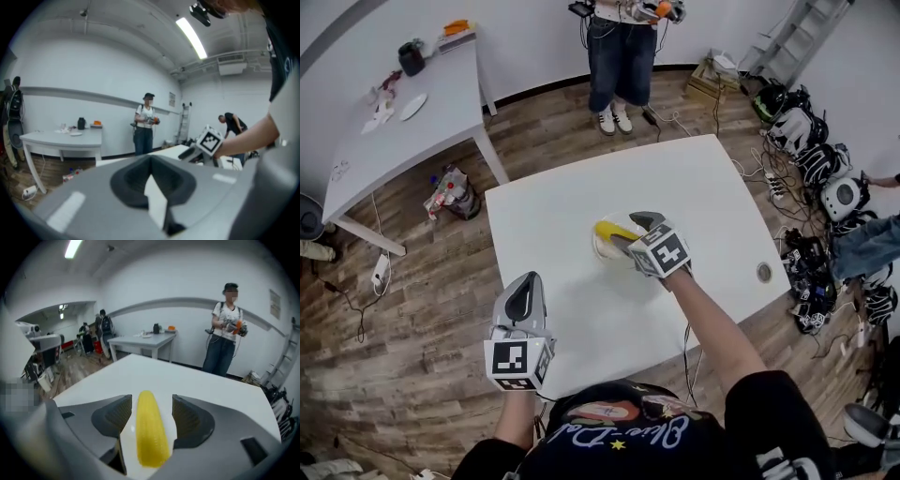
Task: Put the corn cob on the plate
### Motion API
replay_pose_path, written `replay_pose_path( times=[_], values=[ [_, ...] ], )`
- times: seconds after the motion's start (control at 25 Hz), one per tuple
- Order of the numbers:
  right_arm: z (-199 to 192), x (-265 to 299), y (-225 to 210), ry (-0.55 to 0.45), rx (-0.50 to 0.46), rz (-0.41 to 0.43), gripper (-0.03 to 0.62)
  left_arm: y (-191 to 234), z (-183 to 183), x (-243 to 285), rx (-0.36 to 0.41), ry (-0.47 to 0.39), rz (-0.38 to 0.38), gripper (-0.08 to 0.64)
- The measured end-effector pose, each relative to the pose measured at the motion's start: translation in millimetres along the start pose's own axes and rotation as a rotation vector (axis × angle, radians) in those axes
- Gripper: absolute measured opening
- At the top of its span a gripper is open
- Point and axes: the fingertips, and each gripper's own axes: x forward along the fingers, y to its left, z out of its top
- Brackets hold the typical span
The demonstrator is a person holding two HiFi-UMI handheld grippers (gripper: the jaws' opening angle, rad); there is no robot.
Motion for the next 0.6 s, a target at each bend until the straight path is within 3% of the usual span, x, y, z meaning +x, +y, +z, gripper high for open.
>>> replay_pose_path(
  times=[0.16, 0.24, 0.32, 0.36, 0.4, 0.44, 0.6],
  values=[
    [22.7, -92.1, 9.1, -0.367, 0.192, -0.048, 0.250, -19.3, 14.9, -8.8, 0.043, -0.032, -0.018, -0.006],
    [16.5, -137.8, 15.2, -0.488, 0.248, -0.082, 0.249, -34.7, 20.8, -13.5, 0.062, -0.046, -0.035, -0.008],
    [0.8, -175.3, 21.8, -0.527, 0.265, -0.144, 0.247, -51.3, 26.1, -19.6, 0.085, -0.059, -0.054, -0.006],
    [-8.2, -191.8, 25.8, -0.532, 0.264, -0.178, 0.198, -60.3, 28.7, -23.3, 0.099, -0.066, -0.065, -0.007],
    [-17.5, -206.3, 30.3, -0.535, 0.261, -0.206, 0.087, -70.2, 31.0, -27.4, 0.110, -0.075, -0.077, -0.006],
    [-27.2, -218.1, 35.0, -0.533, 0.260, -0.225, 0.060, -80.9, 32.9, -31.5, 0.119, -0.084, -0.093, -0.008],
    [-60.7, -249.2, 53.2, -0.535, 0.309, -0.238, 0.053, -125.2, 38.4, -48.0, 0.145, -0.123, -0.170, -0.008]
  ],
)
